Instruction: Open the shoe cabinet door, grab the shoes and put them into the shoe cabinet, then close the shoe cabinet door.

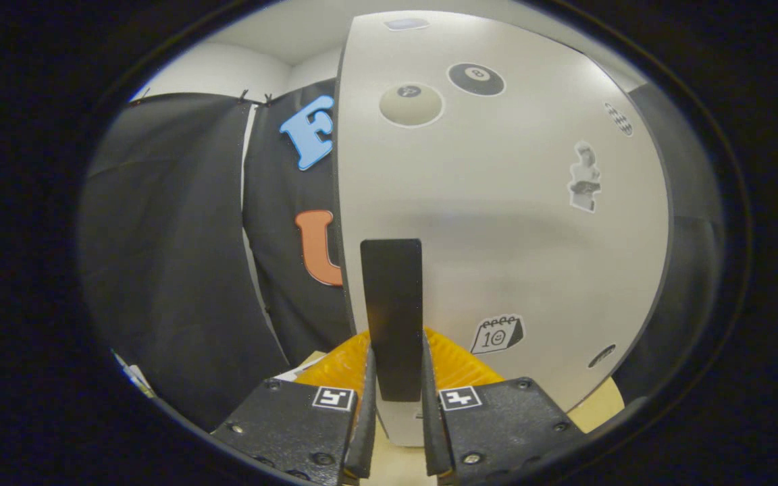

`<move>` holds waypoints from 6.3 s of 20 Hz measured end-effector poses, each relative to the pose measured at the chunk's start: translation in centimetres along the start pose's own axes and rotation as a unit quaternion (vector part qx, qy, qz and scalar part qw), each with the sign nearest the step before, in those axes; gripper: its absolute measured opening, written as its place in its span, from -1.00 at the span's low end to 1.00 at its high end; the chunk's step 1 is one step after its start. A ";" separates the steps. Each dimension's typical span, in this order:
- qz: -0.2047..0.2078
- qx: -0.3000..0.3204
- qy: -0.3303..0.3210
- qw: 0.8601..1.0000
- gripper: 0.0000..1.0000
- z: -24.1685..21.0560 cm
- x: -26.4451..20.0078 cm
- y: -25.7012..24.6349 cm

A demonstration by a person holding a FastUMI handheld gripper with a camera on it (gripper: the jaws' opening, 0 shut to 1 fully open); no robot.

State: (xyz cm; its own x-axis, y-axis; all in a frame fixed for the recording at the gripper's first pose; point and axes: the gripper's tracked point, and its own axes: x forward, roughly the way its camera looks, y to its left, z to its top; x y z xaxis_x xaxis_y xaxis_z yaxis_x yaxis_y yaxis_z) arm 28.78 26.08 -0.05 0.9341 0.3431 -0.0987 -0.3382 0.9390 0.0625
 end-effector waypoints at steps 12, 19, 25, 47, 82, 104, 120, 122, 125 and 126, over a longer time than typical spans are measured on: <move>-0.011 0.002 0.001 1.000 -0.45 -2.6 -19.6 -6.6; -0.078 0.003 -0.005 0.997 -0.55 -3.3 -28.0 -15.0; -0.119 -0.019 -0.004 0.993 -0.81 -3.1 -31.3 -22.4; -0.148 -0.010 -0.017 0.989 -0.33 -3.2 -37.1 -31.7; -0.078 0.114 0.290 0.947 0.99 -49.0 -11.3 -9.6; -0.077 0.110 0.254 0.958 -0.87 -39.3 -13.6 -9.6; -0.086 0.031 0.051 0.994 -0.87 -10.1 -10.0 -9.5; -0.087 0.019 0.039 0.995 -0.87 -7.8 -7.8 -10.3; -0.075 0.019 0.036 0.996 -0.87 -5.2 -4.1 -10.8; -0.075 0.018 0.034 0.996 -0.87 -4.4 -2.7 -11.1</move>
State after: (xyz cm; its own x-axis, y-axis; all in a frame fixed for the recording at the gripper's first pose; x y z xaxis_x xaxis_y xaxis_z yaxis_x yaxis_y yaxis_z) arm 29.56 14.84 -4.87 0.9634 0.2010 -0.1774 -0.1901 0.9788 0.0768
